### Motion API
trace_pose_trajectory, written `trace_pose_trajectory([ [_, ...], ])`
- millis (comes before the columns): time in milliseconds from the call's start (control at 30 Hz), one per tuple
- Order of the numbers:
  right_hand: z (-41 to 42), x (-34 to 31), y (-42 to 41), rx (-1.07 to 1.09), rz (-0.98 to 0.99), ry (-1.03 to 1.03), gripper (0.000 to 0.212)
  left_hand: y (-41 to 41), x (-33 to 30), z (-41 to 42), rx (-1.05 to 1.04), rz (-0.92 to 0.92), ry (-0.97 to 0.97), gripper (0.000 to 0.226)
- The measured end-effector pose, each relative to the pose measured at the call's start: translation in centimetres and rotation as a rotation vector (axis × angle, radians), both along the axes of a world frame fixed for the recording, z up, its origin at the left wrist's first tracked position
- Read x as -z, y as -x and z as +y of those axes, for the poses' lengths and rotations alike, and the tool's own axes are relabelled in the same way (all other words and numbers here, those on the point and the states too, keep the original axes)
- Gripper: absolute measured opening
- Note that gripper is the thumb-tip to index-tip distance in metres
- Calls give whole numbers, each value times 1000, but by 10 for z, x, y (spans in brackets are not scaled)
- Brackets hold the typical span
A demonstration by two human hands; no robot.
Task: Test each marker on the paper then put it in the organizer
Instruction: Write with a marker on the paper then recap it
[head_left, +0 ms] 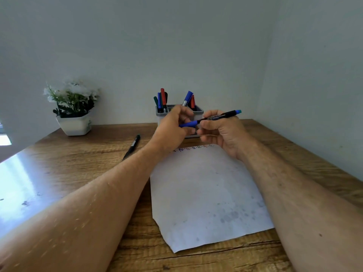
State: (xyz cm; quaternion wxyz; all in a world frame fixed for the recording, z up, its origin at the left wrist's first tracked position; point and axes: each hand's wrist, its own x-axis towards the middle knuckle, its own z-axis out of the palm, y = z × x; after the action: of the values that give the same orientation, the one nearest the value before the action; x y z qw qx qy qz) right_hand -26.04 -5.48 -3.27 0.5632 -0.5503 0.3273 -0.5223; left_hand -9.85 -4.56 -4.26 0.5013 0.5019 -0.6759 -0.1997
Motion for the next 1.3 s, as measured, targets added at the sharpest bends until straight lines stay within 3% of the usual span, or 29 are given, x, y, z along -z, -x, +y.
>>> trace_pose_trajectory([
  [67, 1, -2, 0, -16, -41, -15, 3, -4, -2, 0, 13, 98, 14, 34],
  [200, 1, -6, 6, -46, -99, -51, 36, -15, -7, 3, 108, 304, -27, 17],
  [400, -2, -4, 4, 27, 21, 60, 8, -22, -16, 3, 227, 831, -45, 14],
  [500, -2, 0, 0, 74, 201, 187, 8, -22, -16, 3, 215, 866, -37, 11],
  [833, -7, 8, -11, 256, 425, 453, 7, -18, -15, 0, 128, 857, -75, 26],
  [1133, 1, 4, -12, 222, 413, 342, 13, -9, -19, -2, 155, 909, -108, 22],
  [1300, 2, 3, -17, 166, 390, 267, 16, -5, -19, 2, 216, 899, -104, 35],
])
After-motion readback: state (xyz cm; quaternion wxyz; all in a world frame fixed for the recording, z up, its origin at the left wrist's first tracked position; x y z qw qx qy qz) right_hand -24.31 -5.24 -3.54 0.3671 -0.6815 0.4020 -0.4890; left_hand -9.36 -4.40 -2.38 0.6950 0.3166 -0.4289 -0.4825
